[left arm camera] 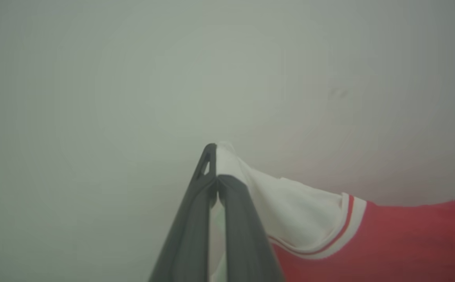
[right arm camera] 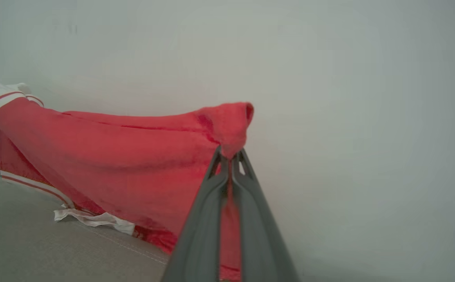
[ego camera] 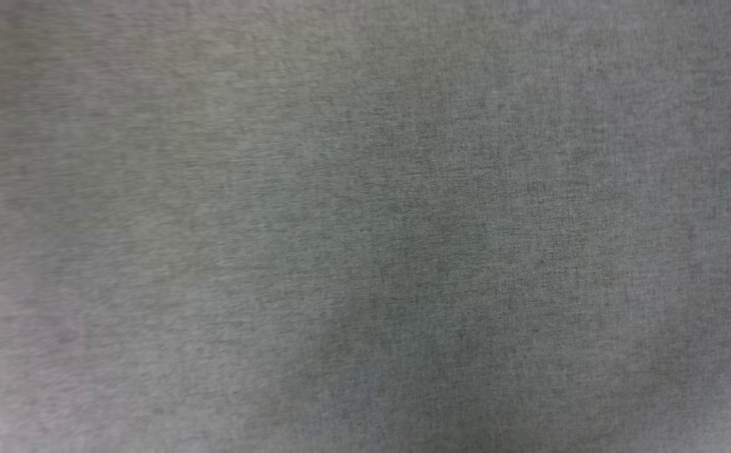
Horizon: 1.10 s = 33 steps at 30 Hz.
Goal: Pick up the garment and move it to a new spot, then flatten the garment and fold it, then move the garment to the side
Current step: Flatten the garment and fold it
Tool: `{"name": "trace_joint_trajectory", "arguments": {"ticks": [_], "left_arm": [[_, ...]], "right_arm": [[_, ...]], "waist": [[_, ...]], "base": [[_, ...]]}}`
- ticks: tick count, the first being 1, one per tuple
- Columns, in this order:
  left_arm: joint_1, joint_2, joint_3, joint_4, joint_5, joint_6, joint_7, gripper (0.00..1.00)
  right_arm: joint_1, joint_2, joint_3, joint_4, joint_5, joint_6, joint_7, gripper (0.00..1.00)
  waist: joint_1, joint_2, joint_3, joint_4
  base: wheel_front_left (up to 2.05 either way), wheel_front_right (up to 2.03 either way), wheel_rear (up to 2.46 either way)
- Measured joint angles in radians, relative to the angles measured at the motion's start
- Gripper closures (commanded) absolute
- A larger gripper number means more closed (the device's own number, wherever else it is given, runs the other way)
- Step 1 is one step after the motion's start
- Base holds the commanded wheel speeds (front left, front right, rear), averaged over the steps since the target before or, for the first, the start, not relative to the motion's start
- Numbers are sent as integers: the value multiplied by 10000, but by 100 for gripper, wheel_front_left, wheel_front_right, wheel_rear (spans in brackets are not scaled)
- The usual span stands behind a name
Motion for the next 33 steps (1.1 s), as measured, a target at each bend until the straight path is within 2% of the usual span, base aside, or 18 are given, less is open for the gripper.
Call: {"name": "trace_joint_trajectory", "arguments": {"ticks": [6, 11, 14, 18, 24, 28, 33], "left_arm": [[2130, -529, 107, 188, -849, -708, -744, 100], [4940, -593, 188, -288, -1432, -901, -999, 100], [6794, -466, 238, -915, -1603, -738, -1035, 100], [9174, -376, 253, -2222, -1770, -113, -926, 100], [12614, 10, 529, -4598, -2194, 1233, -376, 100], [14707, 201, 662, -6316, -2383, 2213, 105, 100], [16608, 382, 658, -8065, -2493, 3160, 612, 100]], "right_arm": [[1902, -696, 757, -313, 995, 0, -52, 100], [4340, -1160, 1308, -798, 1887, 0, 29, 100], [5834, -1457, 1515, -1091, 2121, 0, -12, 100], [7622, -1693, 1430, -1522, 2535, 0, -75, 100], [9984, -1893, 1028, -2176, 2755, 4, -81, 100], [11292, -1998, 391, -2715, 2575, 6, -261, 100], [13198, -1931, -754, -3590, 2259, 6, -244, 100]], "waist": [[-1, 0, -692, 319], [-2, 0, -1707, 492], [-2, 0, -2392, 553], [-3, 0, -3296, 615], [-3, 0, -4535, 643], [-5, 0, -5220, 624], [-5, 0, -5906, 702]], "base": [[0, 0, 0], [0, 0, 0], [0, 0, 0], [0, 0, 0], [0, 0, 0], [0, 0, 0], [0, 0, 0]]}}
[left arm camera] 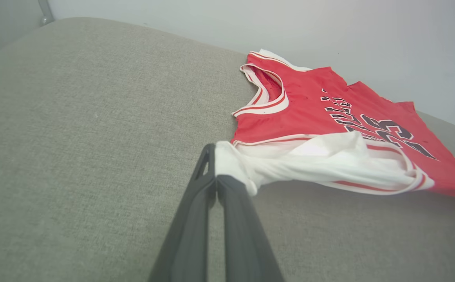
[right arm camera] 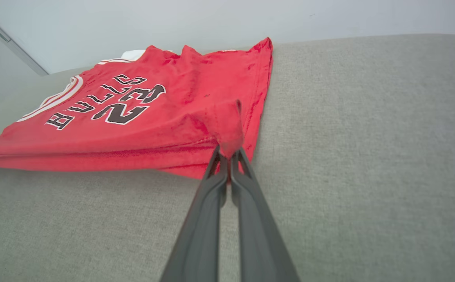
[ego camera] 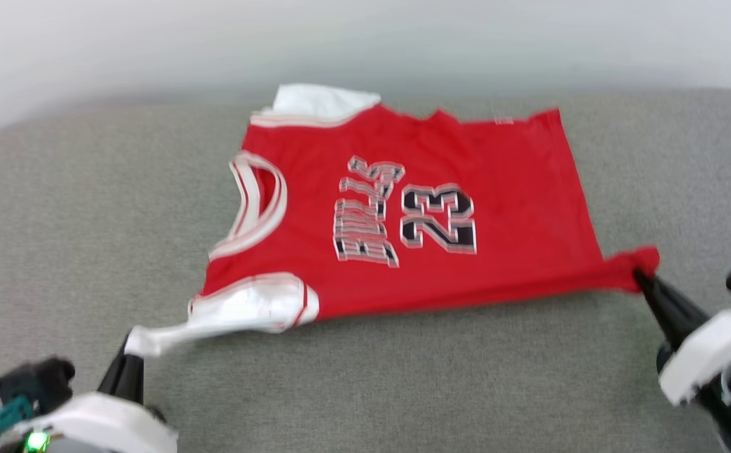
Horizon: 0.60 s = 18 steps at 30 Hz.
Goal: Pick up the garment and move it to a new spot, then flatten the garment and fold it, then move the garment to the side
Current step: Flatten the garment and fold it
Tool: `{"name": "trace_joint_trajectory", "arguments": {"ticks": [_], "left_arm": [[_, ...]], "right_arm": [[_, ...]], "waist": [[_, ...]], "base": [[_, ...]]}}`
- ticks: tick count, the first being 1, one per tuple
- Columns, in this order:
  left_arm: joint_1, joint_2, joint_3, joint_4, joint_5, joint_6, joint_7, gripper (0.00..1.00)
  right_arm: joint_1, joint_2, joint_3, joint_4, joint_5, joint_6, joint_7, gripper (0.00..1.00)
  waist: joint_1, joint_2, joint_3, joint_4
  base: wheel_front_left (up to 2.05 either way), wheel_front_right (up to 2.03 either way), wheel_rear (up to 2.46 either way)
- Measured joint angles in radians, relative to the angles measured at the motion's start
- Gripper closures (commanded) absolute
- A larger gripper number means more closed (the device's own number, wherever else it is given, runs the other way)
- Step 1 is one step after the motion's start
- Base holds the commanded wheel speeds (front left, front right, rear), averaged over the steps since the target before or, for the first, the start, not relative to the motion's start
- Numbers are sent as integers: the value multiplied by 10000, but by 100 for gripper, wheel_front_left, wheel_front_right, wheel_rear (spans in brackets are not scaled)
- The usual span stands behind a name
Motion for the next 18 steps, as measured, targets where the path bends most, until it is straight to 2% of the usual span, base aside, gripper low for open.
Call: {"name": "trace_joint_trajectory", "arguments": {"ticks": [5, 8, 10, 13, 18], "left_arm": [[1364, 416, 105, -1333, 13, 746, 466, 100], [1580, 688, 211, -1935, 52, 972, 681, 100], [1466, 825, 171, -2090, 146, 953, 832, 100], [697, 968, -109, -2023, 270, 640, 1112, 100], [-946, 851, -518, -1166, 297, 17, 1471, 100]], "right_arm": [[1919, 443, -1223, -1363, -612, 0, 698, 100], [2745, 878, -1829, -2176, -1012, 0, 1419, 100], [2946, 1174, -2157, -2606, -1325, -2, 1879, 100], [2904, 1507, -2418, -3041, -1749, -4, 2502, 100], [2011, 1724, -2326, -2901, -2173, -6, 3076, 100]], "waist": [[-1, 0, -485, 142], [-1, 0, -590, 193], [0, 0, -590, 195], [0, 0, -493, 200], [2, 0, -88, 120]], "base": [[0, 0, 0], [0, 0, 0], [0, 0, 0], [0, 0, 0], [0, 0, 0]]}}
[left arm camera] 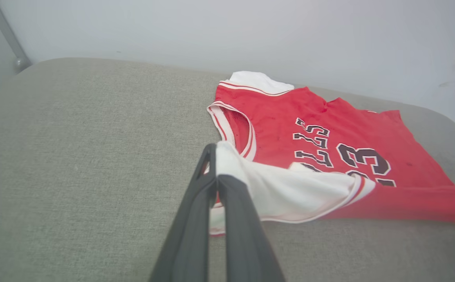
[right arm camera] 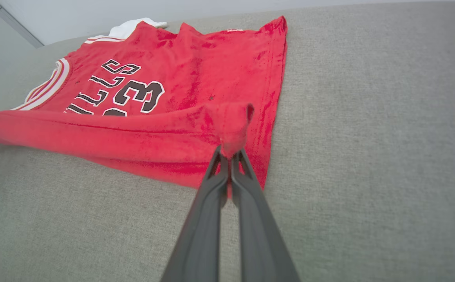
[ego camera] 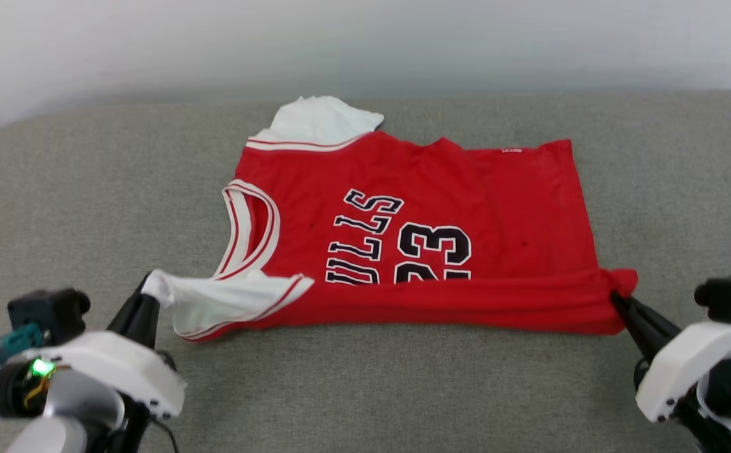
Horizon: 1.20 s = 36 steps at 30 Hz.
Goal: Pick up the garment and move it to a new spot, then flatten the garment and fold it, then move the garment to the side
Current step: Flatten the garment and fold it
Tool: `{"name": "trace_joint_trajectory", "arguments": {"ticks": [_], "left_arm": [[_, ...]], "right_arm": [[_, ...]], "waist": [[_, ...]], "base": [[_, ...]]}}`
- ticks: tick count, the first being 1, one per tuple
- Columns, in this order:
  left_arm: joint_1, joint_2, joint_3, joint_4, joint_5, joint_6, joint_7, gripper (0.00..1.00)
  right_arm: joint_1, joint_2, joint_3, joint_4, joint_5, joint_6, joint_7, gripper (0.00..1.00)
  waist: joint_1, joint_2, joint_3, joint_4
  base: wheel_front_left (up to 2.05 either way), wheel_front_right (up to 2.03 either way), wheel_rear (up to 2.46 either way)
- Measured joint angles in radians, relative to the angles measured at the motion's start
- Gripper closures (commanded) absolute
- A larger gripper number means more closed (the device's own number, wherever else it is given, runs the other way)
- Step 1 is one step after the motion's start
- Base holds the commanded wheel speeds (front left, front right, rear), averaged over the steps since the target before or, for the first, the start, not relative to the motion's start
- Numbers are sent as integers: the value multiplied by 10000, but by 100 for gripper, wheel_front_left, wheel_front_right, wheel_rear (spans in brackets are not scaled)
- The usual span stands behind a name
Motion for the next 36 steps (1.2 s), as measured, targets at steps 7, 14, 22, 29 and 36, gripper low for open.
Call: {"name": "trace_joint_trajectory", "arguments": {"ticks": [7, 14, 22, 29, 36], "left_arm": [[-2132, -378, -468, 1641, 63, -859, 222, 100], [-3661, -698, -665, 3386, -29, -1657, 276, 100], [-4582, -1200, -911, 5237, -303, -2458, 219, 100], [-4780, -1496, -1080, 6546, -531, -3032, 161, 0], [-4877, -1049, -932, 6924, -593, -3279, 38, 0]], "right_arm": [[-1457, 0, 602, 1026, -130, 0, 23, 100], [-2843, -174, 1432, 2245, -96, 0, -462, 100], [-3777, -307, 2146, 3636, -4, 0, -1271, 71], [-3881, -274, 2606, 4217, 380, 0, -2138, 0], [-3304, -489, 2506, 3756, 328, 0, -3622, 0]], "waist": [[2, 0, 848, -90], [3, 0, 1531, -159], [3, 0, 2027, -250], [3, 0, 1848, -302], [2, 0, 1090, -357]], "base": [[0, 0, 0], [0, 0, 0], [0, 0, 0], [0, 0, 0], [0, 0, 0]]}}
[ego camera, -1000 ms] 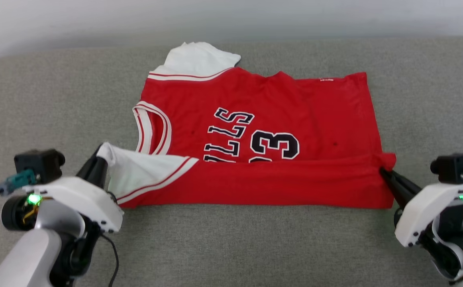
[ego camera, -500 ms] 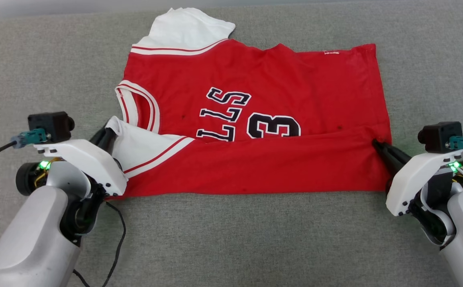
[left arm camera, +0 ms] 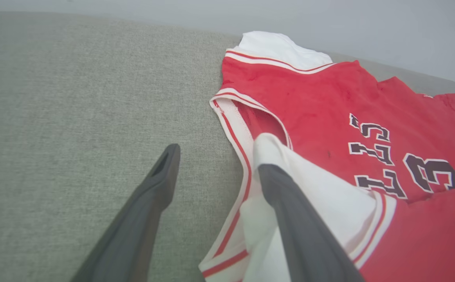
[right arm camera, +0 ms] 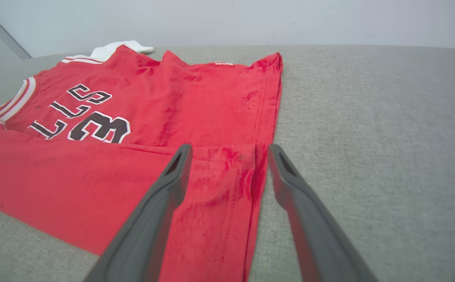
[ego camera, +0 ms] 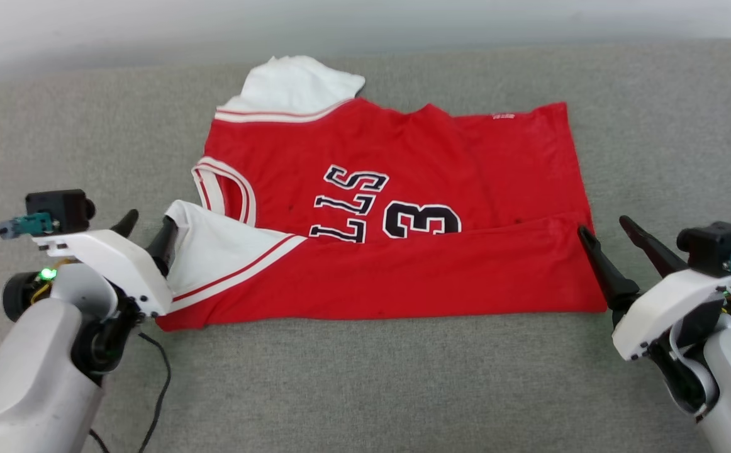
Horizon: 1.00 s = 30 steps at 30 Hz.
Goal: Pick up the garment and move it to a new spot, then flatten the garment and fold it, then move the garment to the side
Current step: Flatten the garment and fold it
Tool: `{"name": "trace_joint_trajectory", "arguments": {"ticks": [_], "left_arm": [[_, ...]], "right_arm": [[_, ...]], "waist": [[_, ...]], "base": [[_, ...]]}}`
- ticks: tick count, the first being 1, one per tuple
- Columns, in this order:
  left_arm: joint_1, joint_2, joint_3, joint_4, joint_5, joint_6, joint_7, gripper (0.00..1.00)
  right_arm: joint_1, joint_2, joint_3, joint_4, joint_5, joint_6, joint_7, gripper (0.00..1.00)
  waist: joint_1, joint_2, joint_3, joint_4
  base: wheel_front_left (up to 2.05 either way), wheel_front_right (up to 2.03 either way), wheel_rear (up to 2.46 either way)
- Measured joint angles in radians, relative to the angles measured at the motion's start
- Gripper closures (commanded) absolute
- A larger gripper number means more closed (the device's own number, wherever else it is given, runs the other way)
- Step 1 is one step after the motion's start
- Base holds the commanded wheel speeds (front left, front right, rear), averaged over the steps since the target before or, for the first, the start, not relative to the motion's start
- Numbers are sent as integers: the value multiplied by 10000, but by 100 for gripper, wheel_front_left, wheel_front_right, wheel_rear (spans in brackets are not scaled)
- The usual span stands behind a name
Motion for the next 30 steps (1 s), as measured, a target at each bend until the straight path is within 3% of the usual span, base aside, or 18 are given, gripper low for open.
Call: {"name": "trace_joint_trajectory", "arguments": {"ticks": [7, 17, 24, 30], "left_arm": [[108, 995, -4, -581, -157, -86, 1241, 0], [227, 2692, -610, -1638, -535, -173, 4757, 0], [330, 3684, -619, -2458, -798, 270, 6401, 0], [815, 3866, -686, -3289, -1413, 660, 7473, 0]], "right_arm": [[1081, 127, -886, -1108, -696, 0, -723, 0], [2651, 880, -2163, -3243, -1795, 0, -63, 0], [3243, 1404, -2677, -4661, -2245, -2, 464, 0], [3452, 1774, -2888, -5490, -2483, -2, 679, 0]], "waist": [[-1, 0, -958, -245], [-1, 0, -1669, -952], [-2, 0, -1457, -1231], [-1, 0, -971, -1313]], "base": [[0, 0, 0], [0, 0, 0], [0, 0, 0], [0, 0, 0]]}}
